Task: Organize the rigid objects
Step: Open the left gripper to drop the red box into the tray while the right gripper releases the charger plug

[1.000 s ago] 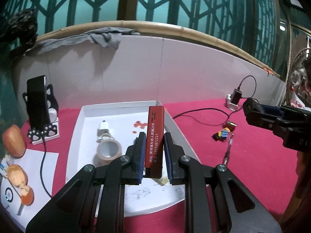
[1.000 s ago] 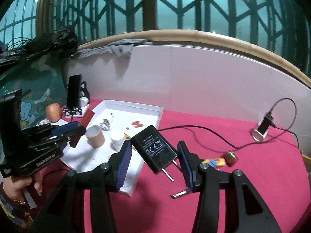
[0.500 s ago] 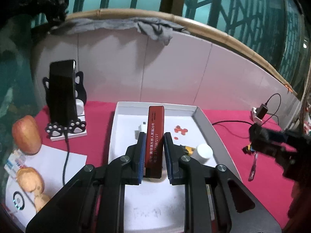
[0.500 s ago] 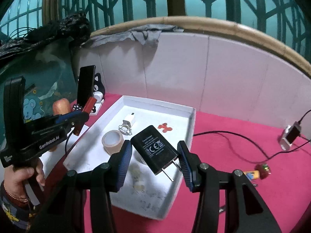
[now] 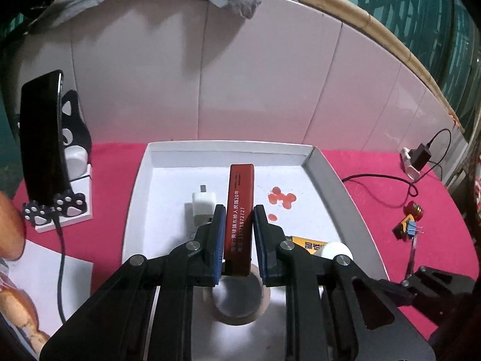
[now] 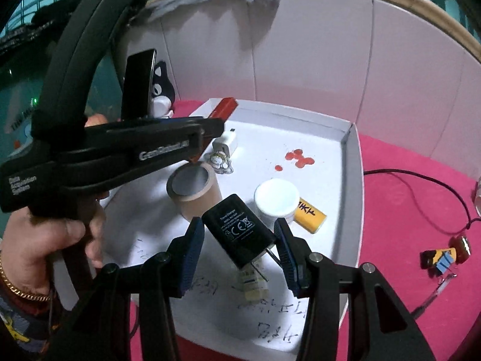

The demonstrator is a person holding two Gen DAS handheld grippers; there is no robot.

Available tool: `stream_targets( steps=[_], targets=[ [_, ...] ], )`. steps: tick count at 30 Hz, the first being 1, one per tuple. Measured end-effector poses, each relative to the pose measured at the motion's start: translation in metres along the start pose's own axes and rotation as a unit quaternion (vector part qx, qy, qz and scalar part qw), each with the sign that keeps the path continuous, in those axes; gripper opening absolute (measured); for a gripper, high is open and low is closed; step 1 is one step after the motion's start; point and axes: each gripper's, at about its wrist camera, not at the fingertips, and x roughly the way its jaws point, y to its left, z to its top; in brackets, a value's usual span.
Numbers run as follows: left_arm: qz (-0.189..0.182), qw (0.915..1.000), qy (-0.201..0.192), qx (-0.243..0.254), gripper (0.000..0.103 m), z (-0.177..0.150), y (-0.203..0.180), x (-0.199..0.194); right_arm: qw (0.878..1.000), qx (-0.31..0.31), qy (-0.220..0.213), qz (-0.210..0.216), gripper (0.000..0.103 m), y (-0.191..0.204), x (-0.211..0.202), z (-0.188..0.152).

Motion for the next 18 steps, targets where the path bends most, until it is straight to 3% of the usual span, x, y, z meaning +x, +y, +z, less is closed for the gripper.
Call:
stream_targets(
  steps=[8,10,11,12,14,18],
  targets=[
    [0.027,0.9992,-0.016,0.022,0.018,0.002,-0.011,-0.007,1.0,-0.002,0.002,-0.017,0.05,0.0,0.009,-0.004],
    [0.033,0.999,-0.019,0.022,0.022,0.005,-0.012,-0.01,1.0,-0.004,0.0,-0.023,0.051,0.0,0.009,-0.004],
    [0.038,0.9988,-0.02,0.023,0.033,0.006,-0.012,-0.01,1.0,-0.008,-0.004,-0.029,0.056,0.001,0.008,-0.004],
    [0.042,0.9986,-0.021,0.025,0.059,0.006,-0.013,-0.011,0.999,-0.01,-0.007,-0.033,0.071,0.001,0.008,-0.004],
    [0.053,0.9978,-0.03,0.026,0.092,0.007,-0.014,-0.015,0.999,-0.018,-0.018,-0.043,0.088,0.003,0.004,-0.005],
    [0.073,0.996,-0.048,0.018,0.103,0.005,-0.012,-0.027,0.997,-0.034,-0.032,-0.058,0.089,0.007,-0.003,-0.008]
  ],
)
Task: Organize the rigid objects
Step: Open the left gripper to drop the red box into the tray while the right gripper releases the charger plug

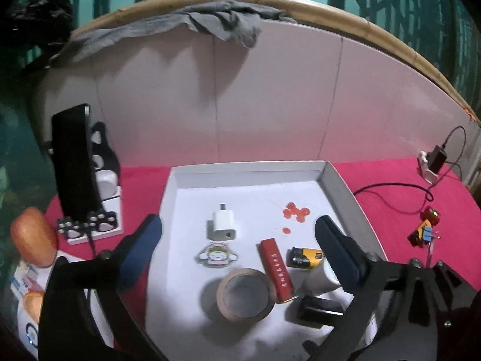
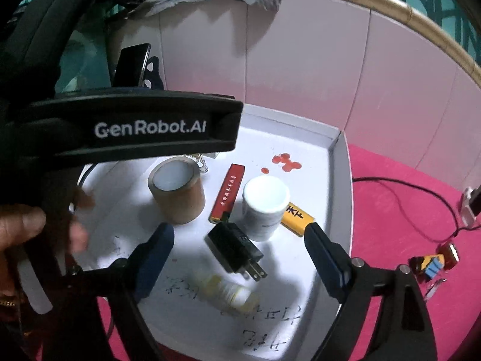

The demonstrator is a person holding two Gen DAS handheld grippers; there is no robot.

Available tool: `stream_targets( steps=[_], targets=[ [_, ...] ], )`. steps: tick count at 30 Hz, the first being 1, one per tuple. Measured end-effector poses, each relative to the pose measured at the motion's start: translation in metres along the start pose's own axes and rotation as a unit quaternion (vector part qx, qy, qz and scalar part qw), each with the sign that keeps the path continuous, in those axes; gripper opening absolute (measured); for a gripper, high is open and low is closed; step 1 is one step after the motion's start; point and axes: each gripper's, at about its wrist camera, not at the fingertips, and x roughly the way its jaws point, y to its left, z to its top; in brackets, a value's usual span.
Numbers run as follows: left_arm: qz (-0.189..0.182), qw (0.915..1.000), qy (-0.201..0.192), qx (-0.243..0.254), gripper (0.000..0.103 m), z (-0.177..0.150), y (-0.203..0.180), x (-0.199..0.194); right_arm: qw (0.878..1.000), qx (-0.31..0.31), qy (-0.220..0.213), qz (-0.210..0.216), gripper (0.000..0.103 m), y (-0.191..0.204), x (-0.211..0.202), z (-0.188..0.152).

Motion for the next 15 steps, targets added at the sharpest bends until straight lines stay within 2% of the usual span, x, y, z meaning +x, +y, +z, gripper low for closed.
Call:
stream_targets(
  steps=[3,9,15],
  targets=[
    [0.011,0.9997,-0.018,-0.016,0.103,-0.003,0.004,-0.012,1.0,0.003,-0.007,0.0,0.095,-0.001,-0.005,-0.003],
    [0.015,0.9987,-0.033,-0.037,0.103,-0.008,0.007,-0.033,1.0,0.02,-0.021,0.003,0.095,-0.008,-0.018,-0.004],
    [0.017,0.9986,-0.037,-0.034,0.103,-0.012,-0.004,-0.046,0.999,0.033,-0.035,0.001,0.095,-0.016,-0.03,-0.007]
  ],
)
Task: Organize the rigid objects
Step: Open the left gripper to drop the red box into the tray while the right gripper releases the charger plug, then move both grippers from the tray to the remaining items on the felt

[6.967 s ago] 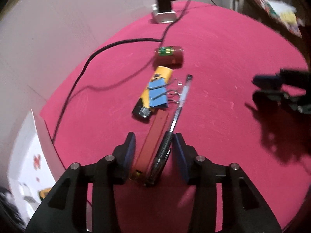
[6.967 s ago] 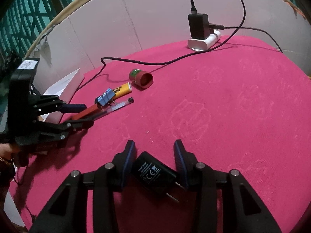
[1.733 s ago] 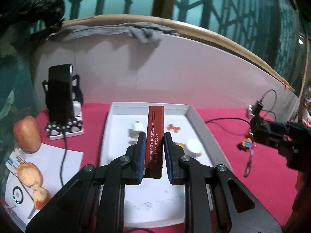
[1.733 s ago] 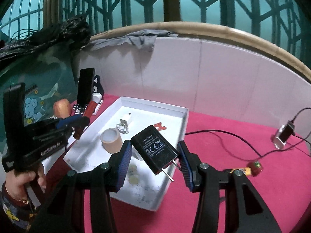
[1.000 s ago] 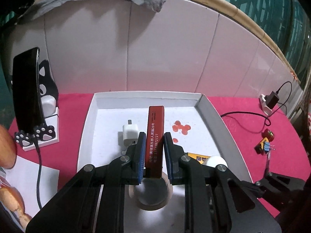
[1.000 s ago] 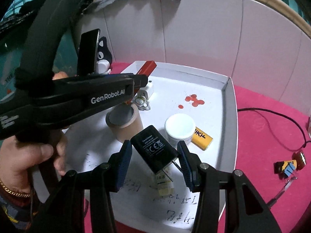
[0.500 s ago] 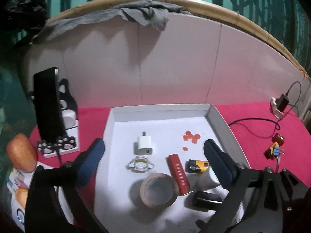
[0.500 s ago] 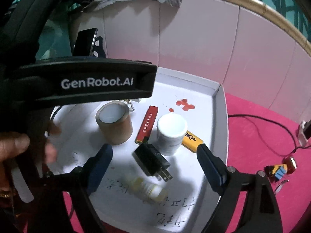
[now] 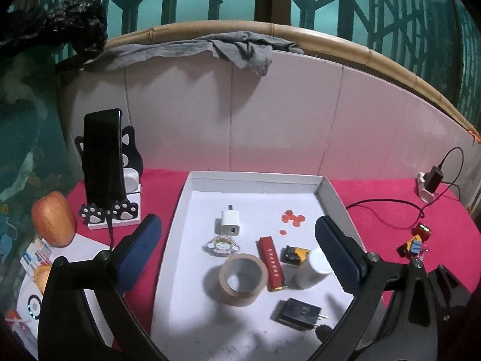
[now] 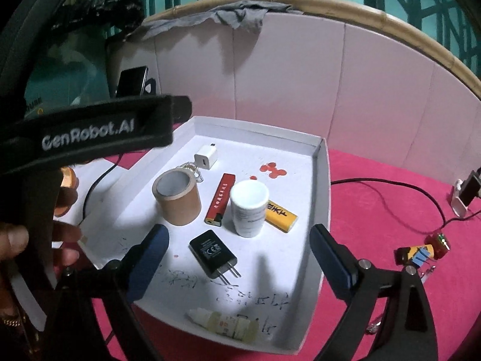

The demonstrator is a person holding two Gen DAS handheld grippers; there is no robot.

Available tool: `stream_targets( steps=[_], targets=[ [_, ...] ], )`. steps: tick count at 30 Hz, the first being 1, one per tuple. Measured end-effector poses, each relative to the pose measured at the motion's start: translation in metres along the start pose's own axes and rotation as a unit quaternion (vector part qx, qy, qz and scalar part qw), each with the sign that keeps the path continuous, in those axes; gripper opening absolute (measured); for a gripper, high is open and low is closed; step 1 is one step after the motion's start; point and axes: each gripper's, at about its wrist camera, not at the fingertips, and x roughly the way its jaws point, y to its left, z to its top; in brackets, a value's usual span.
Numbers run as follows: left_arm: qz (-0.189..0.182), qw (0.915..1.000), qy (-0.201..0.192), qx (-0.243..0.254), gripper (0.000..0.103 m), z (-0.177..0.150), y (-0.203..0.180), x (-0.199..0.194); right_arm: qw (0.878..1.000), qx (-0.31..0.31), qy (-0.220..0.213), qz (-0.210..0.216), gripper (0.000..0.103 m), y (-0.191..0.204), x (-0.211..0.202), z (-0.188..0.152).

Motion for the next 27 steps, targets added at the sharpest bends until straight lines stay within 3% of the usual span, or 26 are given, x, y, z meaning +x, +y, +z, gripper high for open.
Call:
stream_targets(
  steps=[7,17,22,27],
  targets=[
    [-0.024,0.9997,-0.002,-0.009,0.103,-0.009,-0.012,-0.019,0.999,0.03,-0.016,-0.011,0.095,-0.027,-0.021,-0.006],
    [-0.083,0.996,0.009,0.033,0.103,-0.02,-0.064,-0.03,0.988,0.123,-0.027,-0.09,0.095,-0.125,-0.053,-0.031],
    [-0.114,0.9899,0.033,0.077,0.103,-0.036,-0.104,-0.027,0.974,0.183,-0.025,-0.133,0.095,-0.189,-0.073,-0.053],
    [-0.17,0.9756,0.07,0.12,0.103,-0.058,-0.148,-0.023,0.957,0.257,-0.021,-0.133,0.095,-0.244,-0.089,-0.081]
  ],
)
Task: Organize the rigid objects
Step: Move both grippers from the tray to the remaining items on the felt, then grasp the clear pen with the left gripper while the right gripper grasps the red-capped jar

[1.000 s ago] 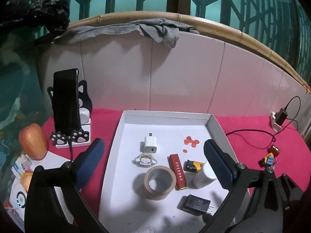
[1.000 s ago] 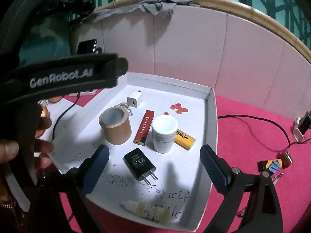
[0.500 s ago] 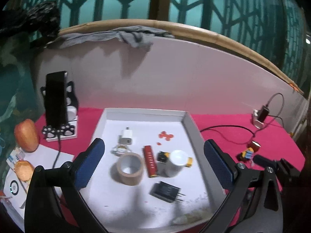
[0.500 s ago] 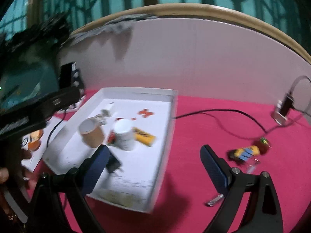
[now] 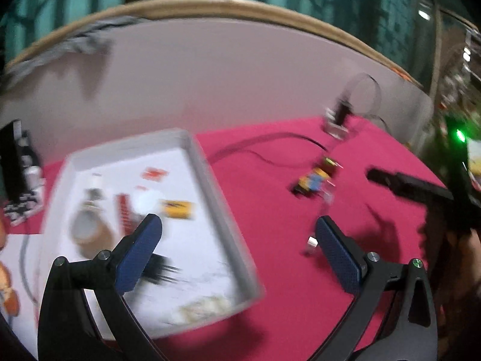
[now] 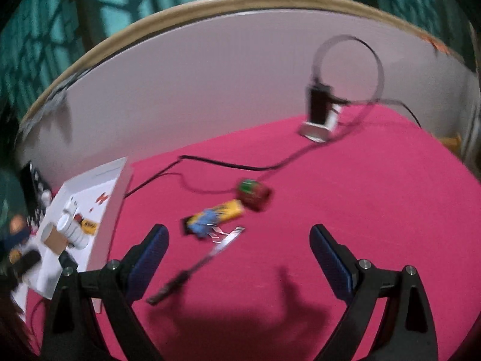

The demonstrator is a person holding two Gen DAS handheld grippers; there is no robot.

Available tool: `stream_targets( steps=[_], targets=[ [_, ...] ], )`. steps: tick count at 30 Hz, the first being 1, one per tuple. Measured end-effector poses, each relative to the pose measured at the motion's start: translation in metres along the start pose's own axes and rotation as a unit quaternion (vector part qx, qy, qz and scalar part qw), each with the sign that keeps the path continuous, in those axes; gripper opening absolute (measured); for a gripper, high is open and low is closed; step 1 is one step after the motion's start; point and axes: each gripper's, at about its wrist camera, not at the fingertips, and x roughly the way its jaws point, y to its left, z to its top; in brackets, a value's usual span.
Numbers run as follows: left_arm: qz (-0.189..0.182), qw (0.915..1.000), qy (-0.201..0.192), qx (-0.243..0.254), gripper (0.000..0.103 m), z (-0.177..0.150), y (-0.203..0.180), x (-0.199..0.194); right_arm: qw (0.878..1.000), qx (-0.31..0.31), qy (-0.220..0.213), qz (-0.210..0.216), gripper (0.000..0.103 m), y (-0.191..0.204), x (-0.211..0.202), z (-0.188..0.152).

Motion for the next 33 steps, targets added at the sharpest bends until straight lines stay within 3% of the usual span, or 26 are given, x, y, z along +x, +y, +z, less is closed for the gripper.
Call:
stream_targets(
  steps=[5,7,10,11,14,17,22,25,27,31,33],
  targets=[
    [-0.071,0.9942,0.059,0.056,0.103,-0.011,-0.057,0.034,1.0,0.024,0.01,-0.015,0.095,-0.03,0.002,-0.01],
    [-0.072,0.9916,0.08,0.071,0.102,-0.01,-0.071,0.052,0.999,0.026,0.017,-0.016,0.095,-0.037,0.005,-0.015],
    [-0.067,0.9893,0.1,0.083,0.085,-0.006,-0.085,0.077,1.0,0.006,0.017,-0.012,0.095,-0.038,0.015,-0.009],
    [-0.065,0.9884,0.109,0.083,0.072,-0.004,-0.087,0.087,1.0,-0.004,0.014,-0.008,0.095,-0.039,0.019,-0.004],
    [-0.059,0.9876,0.123,0.077,0.071,-0.002,-0.091,0.108,0.999,-0.038,0.009,0.014,0.094,-0.03,0.038,0.013],
    [-0.063,0.9865,0.125,0.086,0.071,-0.002,-0.097,0.116,0.997,-0.072,0.021,0.031,0.076,-0.02,0.06,0.024],
    [-0.065,0.9841,0.128,0.104,0.069,0.002,-0.107,0.128,0.994,-0.072,0.055,0.064,0.069,-0.011,0.098,0.031],
    [-0.068,0.9834,0.13,0.107,0.054,0.001,-0.105,0.132,0.992,-0.074,0.07,0.074,0.067,-0.004,0.111,0.031],
    [-0.068,0.9837,0.126,0.109,0.051,0.001,-0.103,0.132,0.991,-0.073,0.083,0.074,0.051,-0.002,0.119,0.032],
    [-0.068,0.9848,0.119,0.106,0.04,-0.001,-0.096,0.128,0.99,-0.08,0.087,0.076,0.043,0.0,0.12,0.033],
    [-0.064,0.9861,0.113,0.104,0.022,-0.004,-0.092,0.124,0.99,-0.092,0.085,0.064,0.036,0.001,0.114,0.03]
  ],
)
